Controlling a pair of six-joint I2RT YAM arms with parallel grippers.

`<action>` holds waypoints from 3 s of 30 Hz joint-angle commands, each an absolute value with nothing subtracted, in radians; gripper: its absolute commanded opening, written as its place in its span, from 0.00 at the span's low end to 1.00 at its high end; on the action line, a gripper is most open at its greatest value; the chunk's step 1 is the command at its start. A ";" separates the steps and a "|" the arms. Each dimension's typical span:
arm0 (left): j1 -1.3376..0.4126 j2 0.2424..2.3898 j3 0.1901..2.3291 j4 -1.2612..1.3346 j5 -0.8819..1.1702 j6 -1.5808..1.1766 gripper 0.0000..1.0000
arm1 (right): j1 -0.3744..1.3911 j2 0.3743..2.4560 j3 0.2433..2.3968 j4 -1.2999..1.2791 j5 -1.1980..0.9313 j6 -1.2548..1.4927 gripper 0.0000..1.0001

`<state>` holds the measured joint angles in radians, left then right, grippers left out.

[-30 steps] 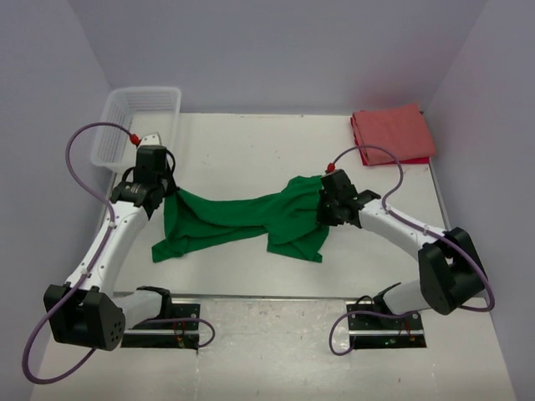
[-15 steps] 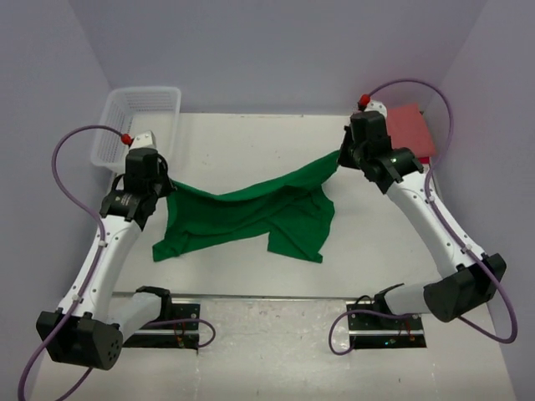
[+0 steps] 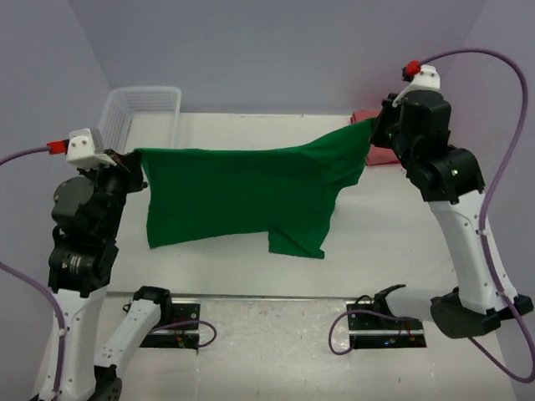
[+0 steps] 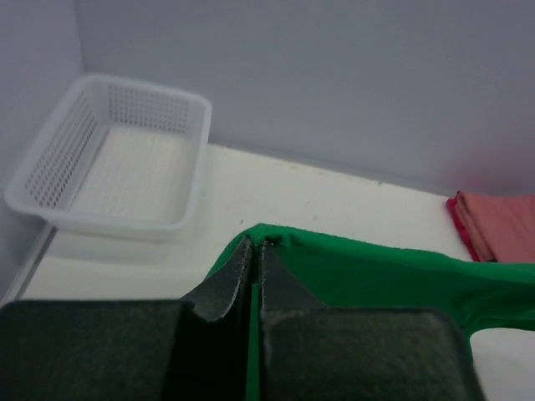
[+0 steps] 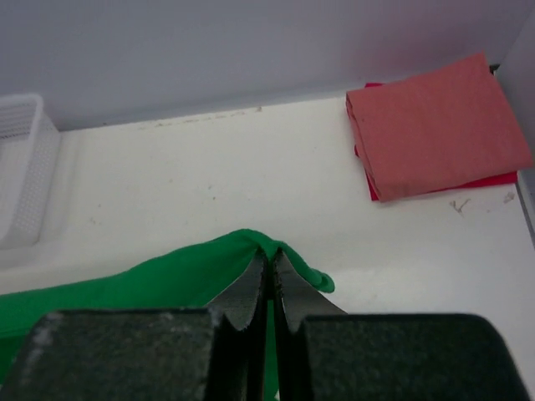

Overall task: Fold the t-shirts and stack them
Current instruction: Flatten out the tshirt

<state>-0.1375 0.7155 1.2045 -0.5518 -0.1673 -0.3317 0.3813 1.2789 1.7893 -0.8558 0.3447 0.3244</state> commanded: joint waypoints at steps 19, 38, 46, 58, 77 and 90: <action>-0.130 0.568 1.527 -0.407 0.213 -0.204 0.00 | 0.416 1.065 2.404 -1.063 -0.110 0.267 0.00; -0.129 1.120 1.075 0.075 -0.058 -0.255 0.00 | 0.272 1.783 2.499 -0.838 -0.035 0.152 0.00; -0.075 1.475 1.184 0.186 -0.020 -0.215 0.00 | 0.207 2.022 2.465 -0.693 -0.153 0.095 0.00; -0.049 1.841 1.299 0.351 0.028 -0.224 0.00 | 0.163 2.267 2.484 -0.536 -0.287 0.055 0.00; -0.049 2.022 1.426 0.283 -0.063 -0.199 0.55 | 0.124 2.408 2.511 -0.563 -0.295 0.072 0.24; -0.150 1.691 1.310 -0.043 -0.529 -0.409 0.97 | 0.136 2.022 2.121 -0.799 -0.098 0.438 0.93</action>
